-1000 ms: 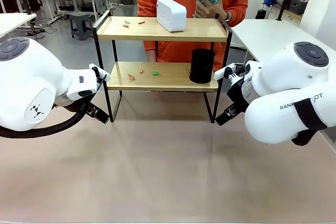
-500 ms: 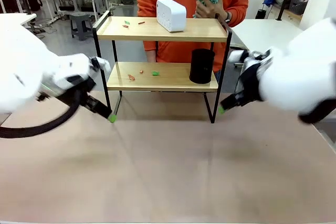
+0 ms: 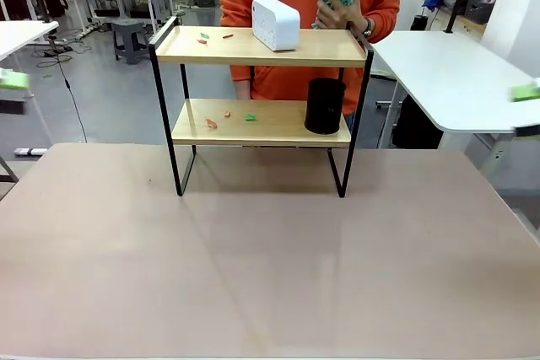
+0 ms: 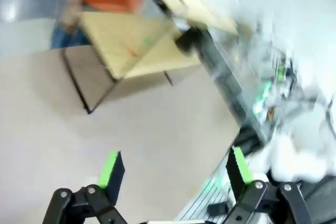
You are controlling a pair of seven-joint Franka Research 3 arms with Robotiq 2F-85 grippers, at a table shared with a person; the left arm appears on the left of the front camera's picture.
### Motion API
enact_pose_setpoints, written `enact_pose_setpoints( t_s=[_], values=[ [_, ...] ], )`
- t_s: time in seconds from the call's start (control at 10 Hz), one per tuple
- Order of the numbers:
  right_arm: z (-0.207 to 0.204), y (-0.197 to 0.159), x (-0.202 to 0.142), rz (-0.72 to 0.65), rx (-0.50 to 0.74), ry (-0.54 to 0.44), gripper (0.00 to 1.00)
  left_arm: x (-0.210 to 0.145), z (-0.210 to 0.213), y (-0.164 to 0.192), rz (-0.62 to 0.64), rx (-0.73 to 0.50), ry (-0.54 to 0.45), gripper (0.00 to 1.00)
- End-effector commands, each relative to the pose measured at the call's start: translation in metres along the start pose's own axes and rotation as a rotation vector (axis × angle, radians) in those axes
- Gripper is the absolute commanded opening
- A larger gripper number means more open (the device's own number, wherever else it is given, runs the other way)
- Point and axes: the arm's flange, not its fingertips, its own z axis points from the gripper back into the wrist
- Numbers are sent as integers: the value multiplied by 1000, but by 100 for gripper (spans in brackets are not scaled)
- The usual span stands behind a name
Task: Clean the shelf.
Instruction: Pick up the Duster from the human.
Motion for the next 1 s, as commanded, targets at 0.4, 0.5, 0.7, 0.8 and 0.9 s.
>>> enact_pose_setpoints(
  t_s=[0.4, 0.5, 0.7, 0.8, 0.9],
  values=[
    [62, -116, -17, -323, 112, -200, 100, -31, 36, 98, 348, -31, -283, 100],
    [62, -116, -17, -323, 112, -200, 100, -31, 36, 98, 348, -31, -283, 100],
    [62, -116, -17, -323, 112, -200, 100, -31, 36, 98, 348, -31, -283, 100],
    [62, -116, -17, -323, 112, -200, 100, -31, 36, 98, 348, -31, -283, 100],
    [62, -116, -17, -323, 112, -200, 100, -31, 36, 98, 348, -31, -283, 100]
  ],
)
